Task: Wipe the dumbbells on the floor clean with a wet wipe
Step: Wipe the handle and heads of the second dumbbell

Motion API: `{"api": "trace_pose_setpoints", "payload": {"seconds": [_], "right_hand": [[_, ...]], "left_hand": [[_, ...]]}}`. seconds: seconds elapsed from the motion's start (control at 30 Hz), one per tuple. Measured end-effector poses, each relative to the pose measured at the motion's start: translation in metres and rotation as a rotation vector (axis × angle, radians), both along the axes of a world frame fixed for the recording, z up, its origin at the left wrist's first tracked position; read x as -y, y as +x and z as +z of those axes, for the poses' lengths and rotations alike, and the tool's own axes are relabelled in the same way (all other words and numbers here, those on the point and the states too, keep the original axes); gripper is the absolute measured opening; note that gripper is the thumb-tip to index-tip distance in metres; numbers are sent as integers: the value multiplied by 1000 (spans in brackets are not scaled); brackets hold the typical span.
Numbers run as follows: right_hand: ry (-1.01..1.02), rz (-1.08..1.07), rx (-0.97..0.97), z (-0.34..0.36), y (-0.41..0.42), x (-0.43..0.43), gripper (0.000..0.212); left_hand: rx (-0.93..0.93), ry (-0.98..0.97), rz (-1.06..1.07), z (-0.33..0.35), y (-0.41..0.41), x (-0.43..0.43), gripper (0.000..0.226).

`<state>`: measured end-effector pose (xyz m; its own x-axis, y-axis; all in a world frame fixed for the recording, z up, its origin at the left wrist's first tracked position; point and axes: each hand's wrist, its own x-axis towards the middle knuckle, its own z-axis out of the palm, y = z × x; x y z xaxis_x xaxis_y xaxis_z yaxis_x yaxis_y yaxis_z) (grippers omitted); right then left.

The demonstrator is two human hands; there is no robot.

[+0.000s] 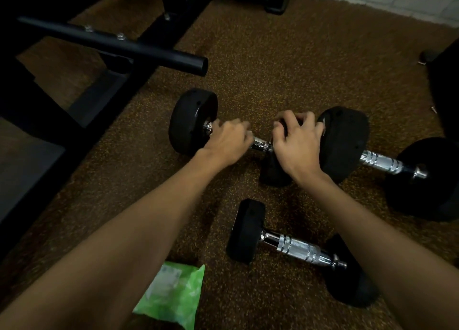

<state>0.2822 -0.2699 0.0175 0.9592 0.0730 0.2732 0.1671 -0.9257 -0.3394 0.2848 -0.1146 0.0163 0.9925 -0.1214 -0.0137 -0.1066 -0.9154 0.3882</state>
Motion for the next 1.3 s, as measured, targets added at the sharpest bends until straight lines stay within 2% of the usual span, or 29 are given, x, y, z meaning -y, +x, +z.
{"api": "trace_pose_setpoints", "payload": {"seconds": [0.07,0.23,0.37,0.47,0.63,0.8,0.93,1.0,1.13,1.3], "right_hand": [[7,3,-4,0,-1,0,44],[-1,16,7,0,-2,1,39],[4,5,-2,-2,-1,1,38],[-8,0,4,-4,-1,1,41],[-2,5,0,-5,1,2,44],[43,-4,-17,-4,1,1,41],[34,-10,-20,-3,1,2,41],[36,-8,-20,-2,0,1,41],[39,-10,-13,-2,-2,1,37],[39,-14,-14,-1,-2,1,35]], "left_hand": [[-47,86,-11,2,7,1,31],[-198,64,-13,10,25,4,30],[-115,-70,-159,4,18,-6,22],[-138,-173,-217,5,18,-21,20],[-275,-95,-180,15,25,-34,35],[-229,-107,-137,16,29,-14,24],[-186,-188,-267,17,19,13,21],[-177,-174,-245,14,18,8,19],[-215,-91,-133,9,29,-9,23],[-281,-78,-190,12,28,8,26]]}}
